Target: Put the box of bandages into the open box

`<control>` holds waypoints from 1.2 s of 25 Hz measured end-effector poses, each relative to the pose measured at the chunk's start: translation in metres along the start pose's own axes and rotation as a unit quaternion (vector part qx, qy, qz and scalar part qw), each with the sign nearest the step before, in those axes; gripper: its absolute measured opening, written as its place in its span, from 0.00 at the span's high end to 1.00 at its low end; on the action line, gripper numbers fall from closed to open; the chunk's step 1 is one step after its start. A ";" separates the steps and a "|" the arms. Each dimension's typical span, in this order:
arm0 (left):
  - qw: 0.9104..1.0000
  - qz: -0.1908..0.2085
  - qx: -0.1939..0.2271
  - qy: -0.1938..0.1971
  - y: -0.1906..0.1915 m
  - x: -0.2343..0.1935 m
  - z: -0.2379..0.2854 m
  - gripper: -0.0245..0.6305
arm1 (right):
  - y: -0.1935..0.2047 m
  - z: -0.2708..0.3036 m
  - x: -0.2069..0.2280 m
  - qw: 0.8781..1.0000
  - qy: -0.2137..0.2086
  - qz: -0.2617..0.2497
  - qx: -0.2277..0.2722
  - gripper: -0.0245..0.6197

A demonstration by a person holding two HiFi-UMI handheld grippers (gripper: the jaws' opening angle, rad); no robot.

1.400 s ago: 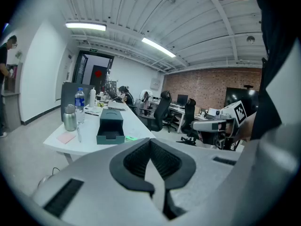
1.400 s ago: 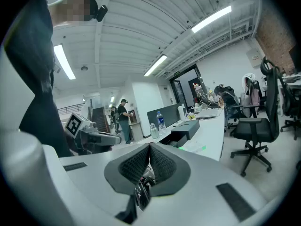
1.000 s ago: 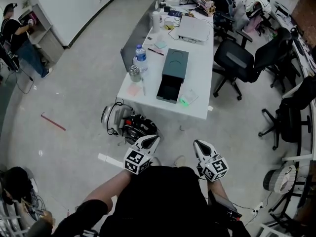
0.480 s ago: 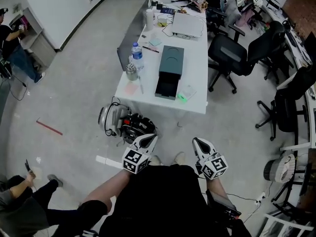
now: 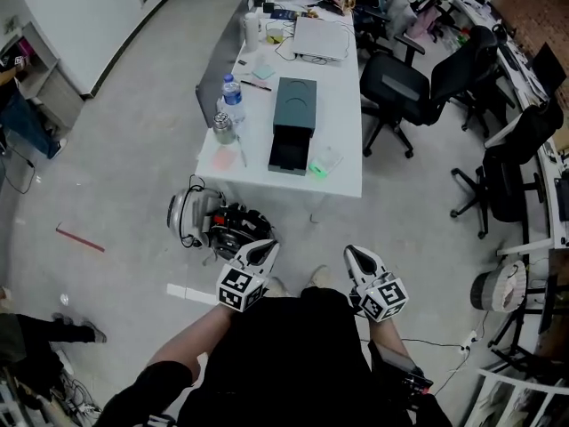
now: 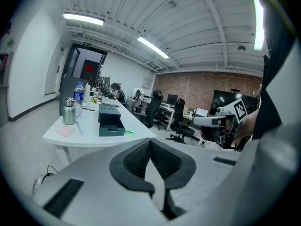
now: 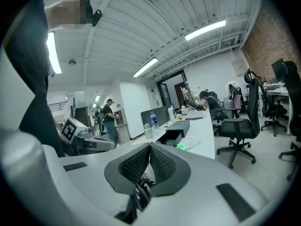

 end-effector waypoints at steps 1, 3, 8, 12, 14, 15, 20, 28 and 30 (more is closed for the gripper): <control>1.000 0.001 -0.003 0.001 0.001 0.000 0.000 0.95 | 0.000 -0.001 0.001 1.000 0.003 0.000 0.000 0.92; 1.000 0.001 -0.006 0.002 0.000 -0.001 0.003 0.95 | -0.001 -0.001 0.004 1.000 0.006 0.001 -0.001 0.92; 1.000 0.005 -0.013 -0.004 -0.001 -0.006 0.008 0.95 | 0.002 0.008 0.013 1.000 0.002 0.009 -0.001 0.92; 1.000 0.001 -0.018 -0.024 0.001 -0.012 0.014 0.95 | 0.003 0.020 0.024 1.000 -0.013 0.012 -0.002 0.92; 0.999 0.000 -0.019 -0.030 -0.002 -0.014 0.021 0.95 | 0.001 0.027 0.034 1.000 -0.018 0.012 -0.002 0.92; 0.999 0.001 -0.019 -0.033 -0.004 -0.015 0.026 0.95 | -0.001 0.032 0.040 1.000 -0.020 0.012 -0.001 0.92; 0.999 0.006 -0.020 -0.043 -0.012 -0.022 0.057 0.95 | -0.011 0.050 0.070 0.999 -0.031 0.014 -0.003 0.92; 0.999 0.009 -0.023 -0.046 -0.033 -0.022 0.126 0.95 | -0.031 0.069 0.133 0.999 -0.040 0.015 0.001 0.92; 0.998 0.011 -0.028 -0.047 -0.037 -0.022 0.141 0.95 | -0.035 0.073 0.147 0.999 -0.042 0.017 0.002 0.92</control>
Point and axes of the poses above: the fingertips, and each gripper's own axes: z forward along the fingers, x to its right, y out of its underside, the point moved 4 cm from there along -z, backward along the fingers, and after that the axes turned 10 degrees about x, right-handed, at the moved point
